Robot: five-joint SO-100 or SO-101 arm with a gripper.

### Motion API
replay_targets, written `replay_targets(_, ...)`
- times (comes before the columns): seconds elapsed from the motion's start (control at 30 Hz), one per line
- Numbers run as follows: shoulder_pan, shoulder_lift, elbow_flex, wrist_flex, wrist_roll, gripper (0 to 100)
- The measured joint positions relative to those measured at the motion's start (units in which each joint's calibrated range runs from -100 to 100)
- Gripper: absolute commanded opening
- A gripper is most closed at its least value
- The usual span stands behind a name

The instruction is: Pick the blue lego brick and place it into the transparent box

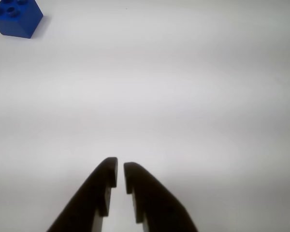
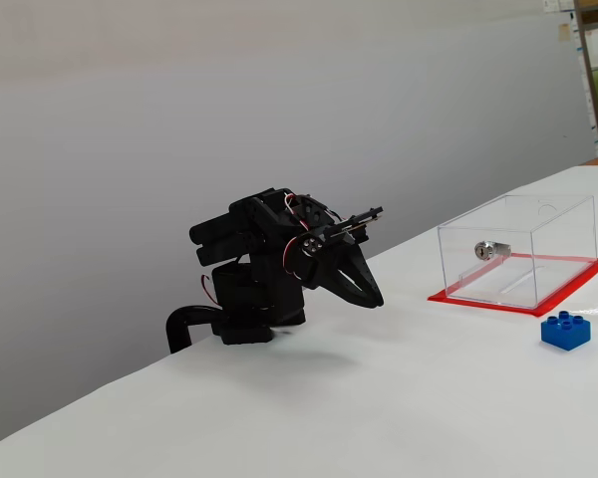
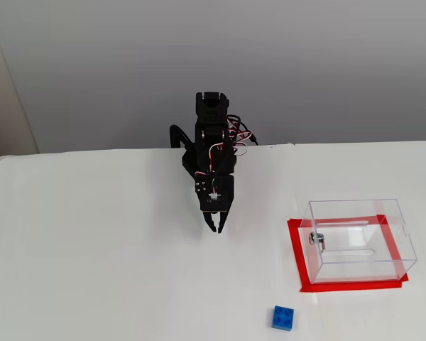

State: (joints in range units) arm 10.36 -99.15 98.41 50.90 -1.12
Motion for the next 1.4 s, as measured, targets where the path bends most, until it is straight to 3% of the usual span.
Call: replay_targets(1.4,-1.18,0.00,-0.44,0.00,0.15,2)
